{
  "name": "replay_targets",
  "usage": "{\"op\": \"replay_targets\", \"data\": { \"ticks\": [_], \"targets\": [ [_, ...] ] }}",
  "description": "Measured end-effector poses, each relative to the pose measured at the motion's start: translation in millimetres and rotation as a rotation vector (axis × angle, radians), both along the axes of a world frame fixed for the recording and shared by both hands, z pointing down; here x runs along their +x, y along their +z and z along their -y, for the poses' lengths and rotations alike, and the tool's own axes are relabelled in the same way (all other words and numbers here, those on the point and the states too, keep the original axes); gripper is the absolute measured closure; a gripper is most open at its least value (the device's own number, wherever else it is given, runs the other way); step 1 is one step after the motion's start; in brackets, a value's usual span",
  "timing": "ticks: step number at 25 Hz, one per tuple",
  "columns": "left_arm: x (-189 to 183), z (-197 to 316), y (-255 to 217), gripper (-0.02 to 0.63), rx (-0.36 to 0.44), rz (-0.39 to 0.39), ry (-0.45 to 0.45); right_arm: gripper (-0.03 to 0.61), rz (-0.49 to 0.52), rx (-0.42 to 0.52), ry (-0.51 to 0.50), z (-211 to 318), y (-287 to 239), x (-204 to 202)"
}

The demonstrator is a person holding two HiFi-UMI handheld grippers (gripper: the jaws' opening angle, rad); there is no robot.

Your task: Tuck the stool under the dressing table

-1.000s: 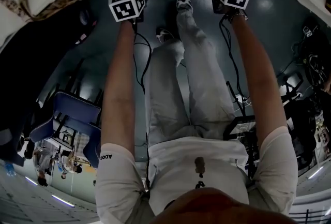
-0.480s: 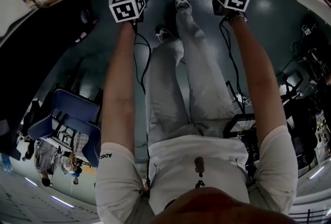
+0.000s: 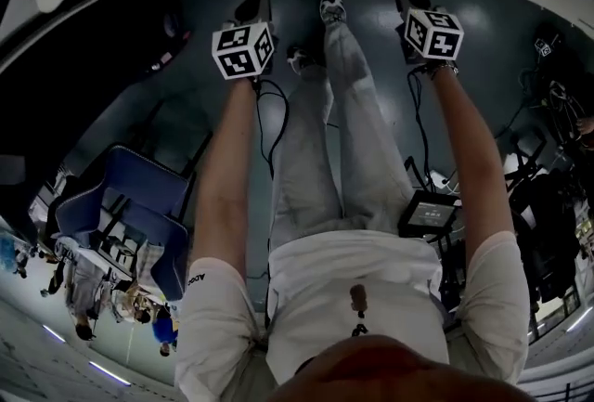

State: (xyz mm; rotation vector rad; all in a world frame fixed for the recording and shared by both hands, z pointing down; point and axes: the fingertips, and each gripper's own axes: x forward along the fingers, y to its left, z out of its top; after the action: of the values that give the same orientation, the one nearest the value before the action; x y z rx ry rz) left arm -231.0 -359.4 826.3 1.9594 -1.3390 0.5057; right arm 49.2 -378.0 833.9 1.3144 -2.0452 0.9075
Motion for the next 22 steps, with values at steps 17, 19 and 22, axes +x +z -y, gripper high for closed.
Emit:
{"op": "replay_targets", "data": {
  "ticks": [17,19,22],
  "targets": [
    [-20,-90,-359,0.606,0.382,-0.031,-0.03,0.572,0.131,0.368,0.058,-92,-360,101],
    [-28,-99,-396,0.606,0.425,-0.043,-0.043,0.572,0.144,0.41,0.071,-102,-402,104],
    [-29,-107,-452,0.606,0.509,-0.044,-0.009,0.572,0.133,0.472,0.055,-115,-464,106]
  ]
}}
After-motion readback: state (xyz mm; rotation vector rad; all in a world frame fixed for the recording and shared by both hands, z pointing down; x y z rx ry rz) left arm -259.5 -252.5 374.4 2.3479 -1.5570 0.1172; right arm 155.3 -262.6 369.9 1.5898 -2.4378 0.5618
